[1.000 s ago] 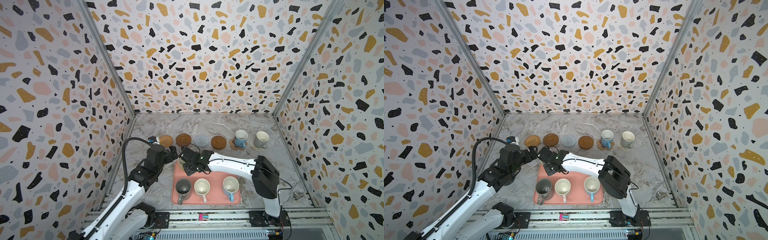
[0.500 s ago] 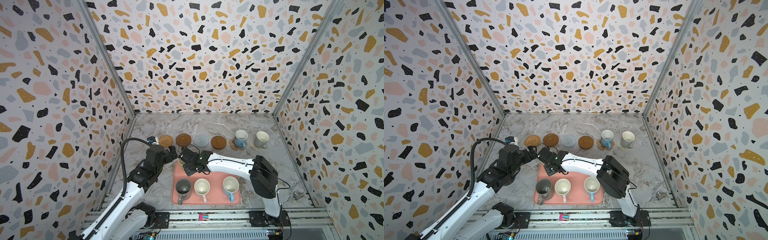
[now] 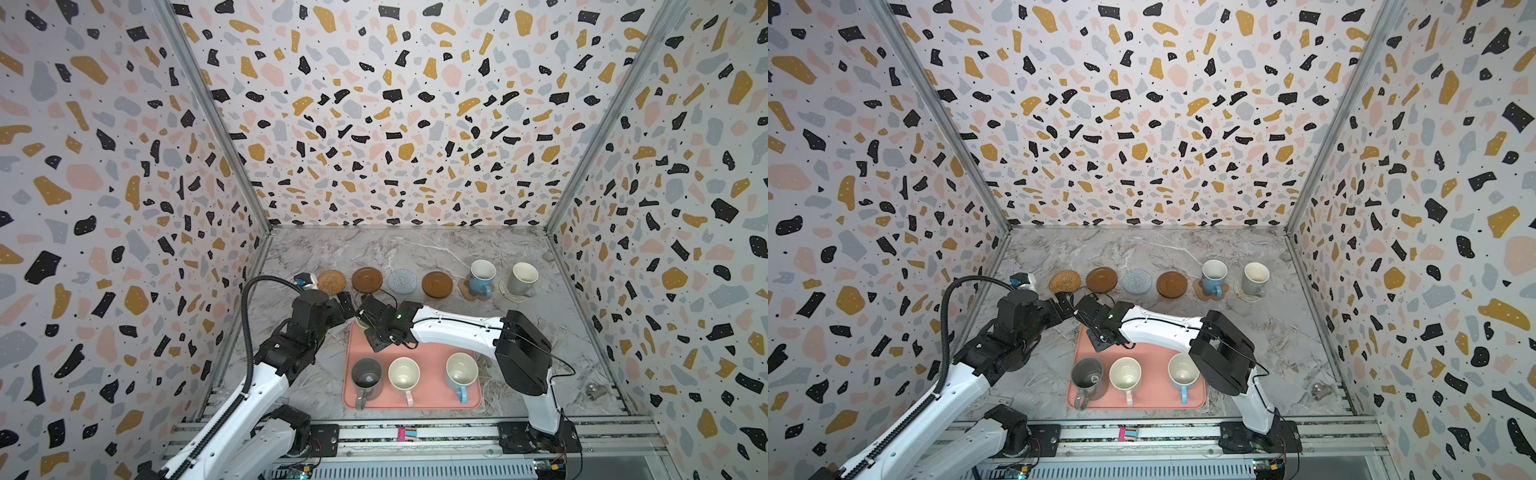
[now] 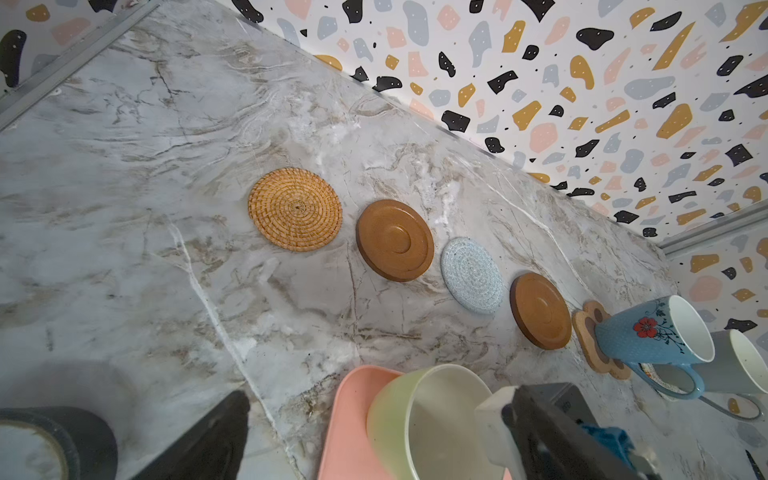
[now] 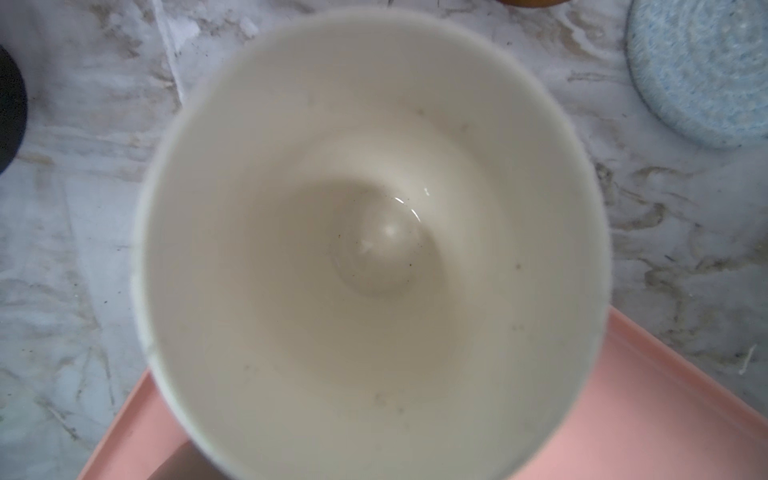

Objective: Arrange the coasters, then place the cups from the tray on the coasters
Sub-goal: 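Close right gripper on the pale green mug's rim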

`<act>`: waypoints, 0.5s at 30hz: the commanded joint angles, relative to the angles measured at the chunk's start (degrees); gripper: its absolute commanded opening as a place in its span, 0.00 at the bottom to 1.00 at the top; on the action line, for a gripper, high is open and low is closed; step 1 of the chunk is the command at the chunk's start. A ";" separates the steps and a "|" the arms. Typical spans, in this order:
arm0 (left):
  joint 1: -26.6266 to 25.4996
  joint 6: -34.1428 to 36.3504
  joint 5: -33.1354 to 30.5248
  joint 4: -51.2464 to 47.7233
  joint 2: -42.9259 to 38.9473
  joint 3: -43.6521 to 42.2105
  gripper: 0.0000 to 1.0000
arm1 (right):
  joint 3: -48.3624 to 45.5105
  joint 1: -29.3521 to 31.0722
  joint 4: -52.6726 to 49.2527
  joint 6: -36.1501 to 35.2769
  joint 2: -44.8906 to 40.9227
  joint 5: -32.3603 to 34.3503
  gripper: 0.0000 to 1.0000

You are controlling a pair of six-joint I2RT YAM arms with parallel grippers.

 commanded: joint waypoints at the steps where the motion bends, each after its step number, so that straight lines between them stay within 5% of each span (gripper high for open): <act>1: -0.05 0.25 -0.84 -0.04 -0.67 -0.35 0.99 | 1.91 0.09 -1.07 -0.50 -0.41 1.45 0.21; 15: -0.02 0.25 -0.87 -0.17 -0.83 -0.70 0.99 | 0.03 0.04 0.30 -0.47 -2.42 1.80 0.16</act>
